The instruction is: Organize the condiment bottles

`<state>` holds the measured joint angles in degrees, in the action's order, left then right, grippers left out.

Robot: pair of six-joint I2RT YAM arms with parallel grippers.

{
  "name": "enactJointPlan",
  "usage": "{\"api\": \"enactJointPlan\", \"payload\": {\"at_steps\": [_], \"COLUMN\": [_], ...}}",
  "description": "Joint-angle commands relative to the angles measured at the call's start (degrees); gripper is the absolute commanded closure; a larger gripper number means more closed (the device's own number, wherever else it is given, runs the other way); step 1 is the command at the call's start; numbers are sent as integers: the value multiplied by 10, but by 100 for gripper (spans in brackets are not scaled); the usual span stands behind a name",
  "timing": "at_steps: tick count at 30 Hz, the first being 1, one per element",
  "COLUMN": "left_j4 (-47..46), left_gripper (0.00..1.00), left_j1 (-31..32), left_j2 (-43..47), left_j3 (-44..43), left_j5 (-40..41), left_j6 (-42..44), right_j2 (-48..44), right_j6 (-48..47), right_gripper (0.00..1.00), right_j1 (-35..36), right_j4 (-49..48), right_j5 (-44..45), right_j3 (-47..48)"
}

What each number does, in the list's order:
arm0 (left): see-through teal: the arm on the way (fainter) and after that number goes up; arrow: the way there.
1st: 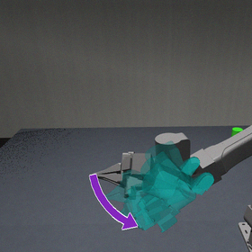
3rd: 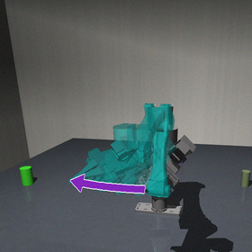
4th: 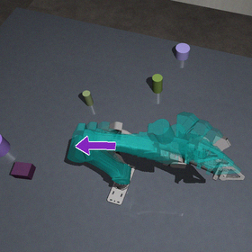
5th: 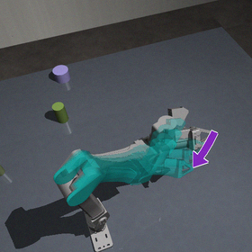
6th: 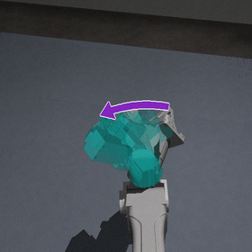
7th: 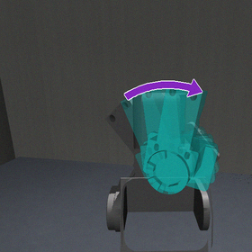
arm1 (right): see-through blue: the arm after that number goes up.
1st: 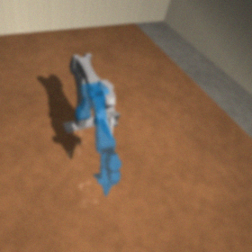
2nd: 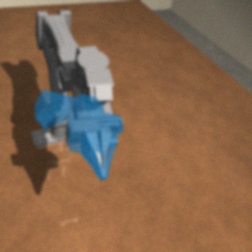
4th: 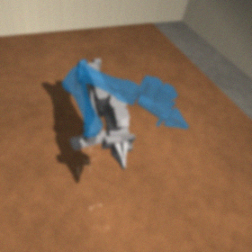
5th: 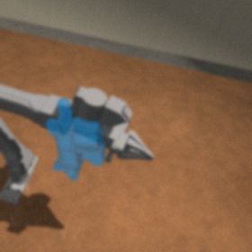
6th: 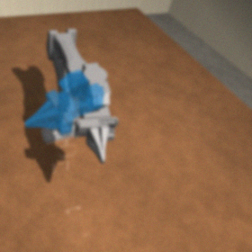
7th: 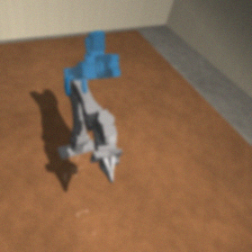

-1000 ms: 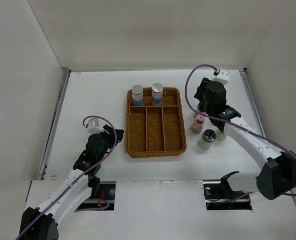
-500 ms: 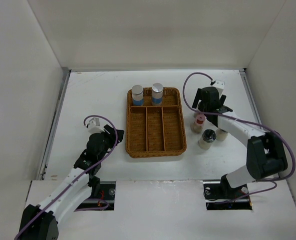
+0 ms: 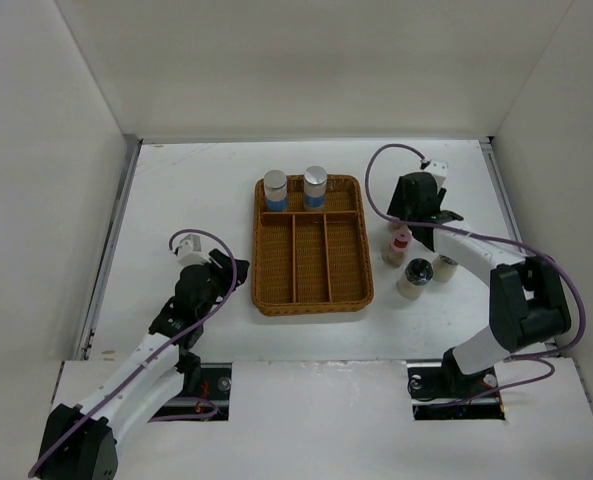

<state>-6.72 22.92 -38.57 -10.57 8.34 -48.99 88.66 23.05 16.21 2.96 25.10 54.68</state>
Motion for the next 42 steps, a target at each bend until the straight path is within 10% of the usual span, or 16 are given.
{"api": "enactJointPlan", "payload": {"at_steps": [1, 31, 42], "left_j4": [-29, -25, -22], "left_gripper": [55, 55, 55], "left_j1": [-2, -6, -6], "left_j2": [-3, 17, 23], "left_j3": [-28, -9, -8], "left_j5": [-2, -2, -2], "left_j6": [9, 2, 0], "right_j2": [-50, 157, 180], "right_j6": [-19, 3, 20], "right_gripper": [45, 45, 27], "right_j1": [6, 150, 157], "right_j4": [-88, -97, -96], "right_j5": [30, -14, -11], "right_j3": [25, 234, 224]}}
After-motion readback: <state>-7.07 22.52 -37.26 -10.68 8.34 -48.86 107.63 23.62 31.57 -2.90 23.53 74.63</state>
